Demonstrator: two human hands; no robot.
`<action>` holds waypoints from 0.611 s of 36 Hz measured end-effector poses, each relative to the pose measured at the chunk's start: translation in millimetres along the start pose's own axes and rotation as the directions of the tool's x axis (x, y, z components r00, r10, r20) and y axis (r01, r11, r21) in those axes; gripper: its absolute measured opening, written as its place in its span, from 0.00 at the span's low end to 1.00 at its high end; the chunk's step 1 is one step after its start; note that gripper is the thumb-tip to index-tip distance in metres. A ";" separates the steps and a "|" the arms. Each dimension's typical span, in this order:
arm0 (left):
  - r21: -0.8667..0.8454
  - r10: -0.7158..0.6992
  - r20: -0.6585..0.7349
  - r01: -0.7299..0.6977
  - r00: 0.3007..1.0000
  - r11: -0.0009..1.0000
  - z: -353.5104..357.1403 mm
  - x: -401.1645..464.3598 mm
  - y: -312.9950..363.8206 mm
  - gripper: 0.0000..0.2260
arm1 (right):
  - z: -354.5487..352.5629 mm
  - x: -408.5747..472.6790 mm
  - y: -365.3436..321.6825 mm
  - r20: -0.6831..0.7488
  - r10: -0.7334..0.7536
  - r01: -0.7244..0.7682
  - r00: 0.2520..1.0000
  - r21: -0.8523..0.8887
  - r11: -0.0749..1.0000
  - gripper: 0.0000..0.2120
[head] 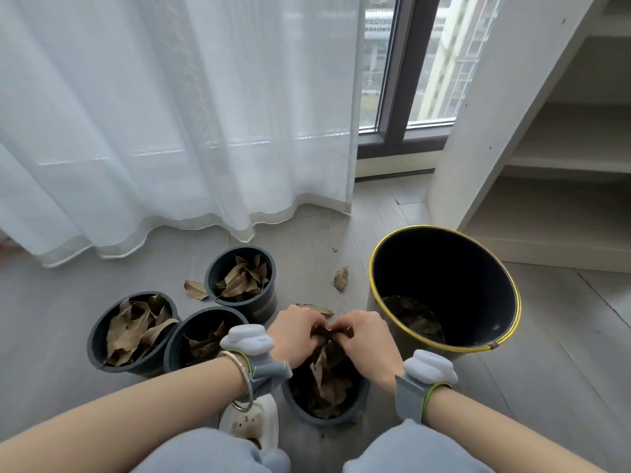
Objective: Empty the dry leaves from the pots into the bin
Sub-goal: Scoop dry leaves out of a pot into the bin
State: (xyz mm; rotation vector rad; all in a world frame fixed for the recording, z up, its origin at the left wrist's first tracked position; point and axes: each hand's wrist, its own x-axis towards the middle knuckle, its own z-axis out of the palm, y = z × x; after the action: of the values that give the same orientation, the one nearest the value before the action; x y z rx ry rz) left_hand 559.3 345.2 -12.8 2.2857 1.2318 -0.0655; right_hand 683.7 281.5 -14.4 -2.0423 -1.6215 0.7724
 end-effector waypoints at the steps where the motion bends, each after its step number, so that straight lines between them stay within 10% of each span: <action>1: 0.011 0.001 -0.003 -0.001 1.000 1.000 -0.9 -0.7 1.8 0.11 | 0.2 -0.3 0.0 -0.014 -0.009 0.009 1.000 -0.010 1.000 0.12; 22: -0.141 0.027 -0.084 -0.038 0.996 0.989 -38.0 8.4 41.9 0.06 | -55.8 4.7 13.7 -0.141 -0.065 0.087 0.988 0.151 0.985 0.07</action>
State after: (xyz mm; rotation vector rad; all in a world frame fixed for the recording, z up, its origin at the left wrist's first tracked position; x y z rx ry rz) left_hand 589.5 351.4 35.4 2.2029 1.1998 0.1256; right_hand 731.0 283.8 18.5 -1.8694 -1.5051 0.6956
